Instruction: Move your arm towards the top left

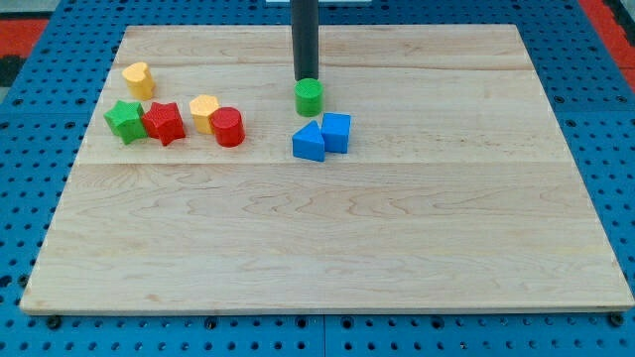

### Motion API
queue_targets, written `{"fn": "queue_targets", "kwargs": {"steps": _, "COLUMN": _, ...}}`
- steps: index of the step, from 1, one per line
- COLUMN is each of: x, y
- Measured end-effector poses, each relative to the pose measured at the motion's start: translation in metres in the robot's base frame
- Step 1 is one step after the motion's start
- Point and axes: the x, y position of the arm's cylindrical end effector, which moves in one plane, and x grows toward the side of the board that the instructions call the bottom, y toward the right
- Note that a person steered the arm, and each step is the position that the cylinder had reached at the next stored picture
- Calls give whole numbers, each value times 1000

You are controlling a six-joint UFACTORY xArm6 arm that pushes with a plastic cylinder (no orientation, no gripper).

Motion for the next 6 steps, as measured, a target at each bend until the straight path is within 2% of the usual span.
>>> {"fn": "queue_targets", "kwargs": {"steps": 2, "x": -1, "y": 11}}
{"fn": "queue_targets", "kwargs": {"steps": 4, "x": -5, "y": 56}}
{"fn": "queue_targets", "kwargs": {"steps": 5, "x": -9, "y": 8}}
{"fn": "queue_targets", "kwargs": {"steps": 6, "x": -35, "y": -92}}
